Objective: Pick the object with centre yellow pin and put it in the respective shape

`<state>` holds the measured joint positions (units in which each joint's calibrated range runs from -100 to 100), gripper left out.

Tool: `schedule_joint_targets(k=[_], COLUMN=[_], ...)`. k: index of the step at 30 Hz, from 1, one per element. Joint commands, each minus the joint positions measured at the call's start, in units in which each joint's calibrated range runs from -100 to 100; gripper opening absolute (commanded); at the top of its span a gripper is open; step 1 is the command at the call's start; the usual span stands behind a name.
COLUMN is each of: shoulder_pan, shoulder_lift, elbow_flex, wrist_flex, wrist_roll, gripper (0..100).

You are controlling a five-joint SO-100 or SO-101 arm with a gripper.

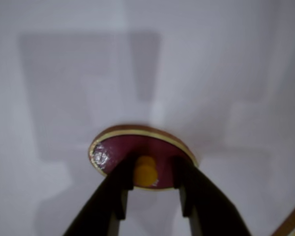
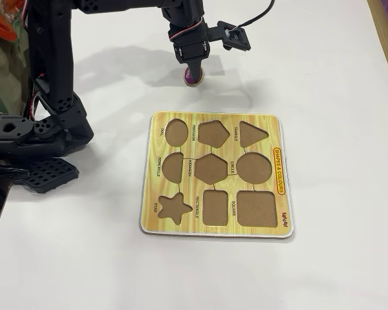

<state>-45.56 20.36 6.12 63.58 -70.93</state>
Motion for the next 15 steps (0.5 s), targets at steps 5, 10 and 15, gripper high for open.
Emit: schedule_joint_targets(k=[5, 10, 15], shoulder_pan=[-0.24, -0.15, -0.24], shoulder_lift=[-0.28, -0.03, 0.22], elbow_flex=[-1.35, -1.35, -1.35], wrist_flex=[0.12, 0.12, 0.2], wrist_roll=[1.47, 1.84, 1.84], gripper=[10, 10, 10])
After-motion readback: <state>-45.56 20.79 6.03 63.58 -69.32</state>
